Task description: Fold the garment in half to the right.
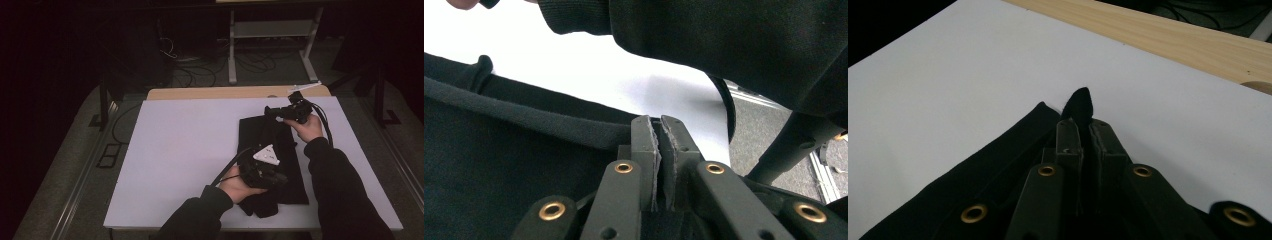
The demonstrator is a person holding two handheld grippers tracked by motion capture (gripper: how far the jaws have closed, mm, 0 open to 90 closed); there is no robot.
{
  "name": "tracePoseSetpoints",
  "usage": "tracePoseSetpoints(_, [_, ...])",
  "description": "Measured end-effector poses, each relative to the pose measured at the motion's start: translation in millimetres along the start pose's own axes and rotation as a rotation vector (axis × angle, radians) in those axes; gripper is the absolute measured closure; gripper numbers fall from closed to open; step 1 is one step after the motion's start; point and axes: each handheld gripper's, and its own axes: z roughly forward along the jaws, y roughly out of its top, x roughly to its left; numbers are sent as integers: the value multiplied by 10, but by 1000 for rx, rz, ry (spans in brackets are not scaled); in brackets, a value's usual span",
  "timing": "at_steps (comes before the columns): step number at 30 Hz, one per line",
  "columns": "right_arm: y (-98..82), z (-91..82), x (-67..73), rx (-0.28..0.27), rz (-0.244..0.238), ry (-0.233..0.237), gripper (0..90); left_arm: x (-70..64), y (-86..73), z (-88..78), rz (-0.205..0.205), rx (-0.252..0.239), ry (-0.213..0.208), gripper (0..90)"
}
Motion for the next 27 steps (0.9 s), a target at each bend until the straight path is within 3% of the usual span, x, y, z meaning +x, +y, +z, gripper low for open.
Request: tracePoseSetpoints(27, [-252,-69,-307,-21,91,-25,819,50,65,340,-14,13,-6,834])
